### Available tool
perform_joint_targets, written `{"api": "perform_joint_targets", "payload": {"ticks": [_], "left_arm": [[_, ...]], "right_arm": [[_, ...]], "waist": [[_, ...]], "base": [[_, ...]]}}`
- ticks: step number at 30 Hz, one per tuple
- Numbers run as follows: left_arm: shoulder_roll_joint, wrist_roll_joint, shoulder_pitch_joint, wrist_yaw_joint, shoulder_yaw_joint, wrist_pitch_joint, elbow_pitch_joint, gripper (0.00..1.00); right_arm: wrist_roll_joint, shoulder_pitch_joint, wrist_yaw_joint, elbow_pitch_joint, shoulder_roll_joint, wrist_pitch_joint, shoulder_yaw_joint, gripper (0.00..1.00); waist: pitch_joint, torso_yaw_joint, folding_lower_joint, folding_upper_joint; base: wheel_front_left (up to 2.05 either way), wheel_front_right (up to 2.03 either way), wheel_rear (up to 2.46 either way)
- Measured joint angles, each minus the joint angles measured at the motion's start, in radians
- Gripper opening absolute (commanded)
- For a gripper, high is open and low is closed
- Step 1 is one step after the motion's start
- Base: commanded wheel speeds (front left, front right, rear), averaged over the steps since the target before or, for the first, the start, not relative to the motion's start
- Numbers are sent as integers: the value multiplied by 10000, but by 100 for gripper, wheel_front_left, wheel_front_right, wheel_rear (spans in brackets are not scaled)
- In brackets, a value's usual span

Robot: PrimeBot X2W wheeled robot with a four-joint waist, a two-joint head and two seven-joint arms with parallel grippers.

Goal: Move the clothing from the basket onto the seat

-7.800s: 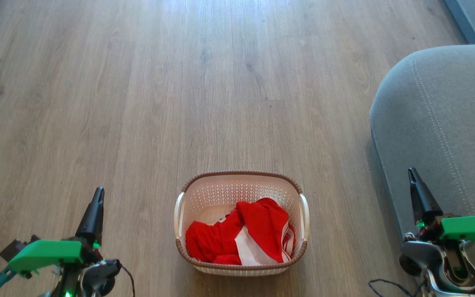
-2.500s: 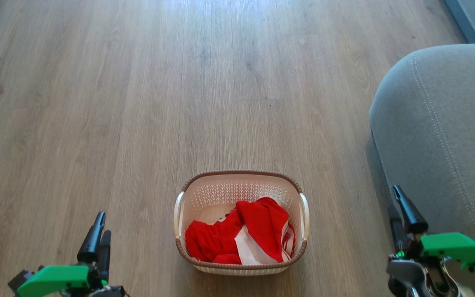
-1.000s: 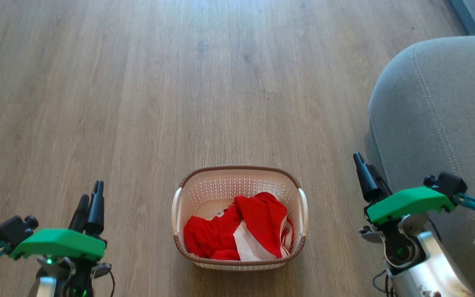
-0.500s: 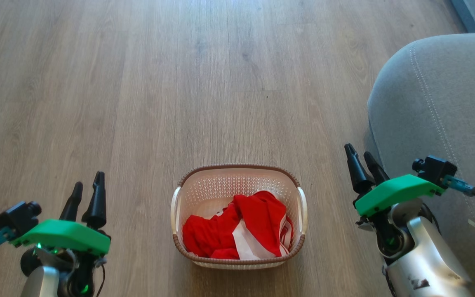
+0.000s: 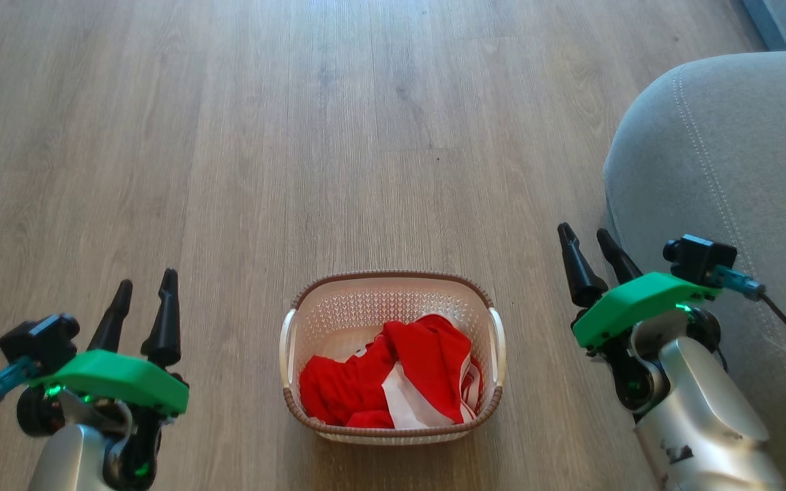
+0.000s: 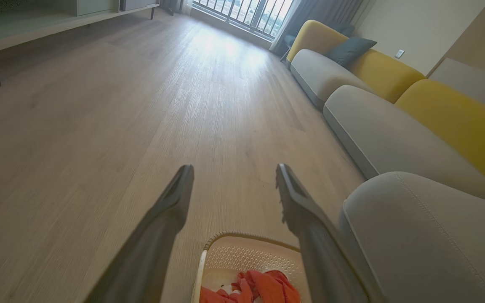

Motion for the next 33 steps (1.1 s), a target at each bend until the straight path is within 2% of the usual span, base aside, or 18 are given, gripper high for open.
{"api": "perform_joint_targets", "payload": {"ticks": [24,33], "left_arm": [[-12,2520,-519,-79,589,-656,176,100],[-10,3812,-704,-79,888,-951,374,100]], "right_arm": [[-2857,-981,0,481,-8,-658,84,100],[-4422,-1337,0,591,-12,-961,-383,100]], "waist": [[62,-41,-1,0],[141,-78,-1,0]], "base": [[0,0,0],[0,0,0]]}}
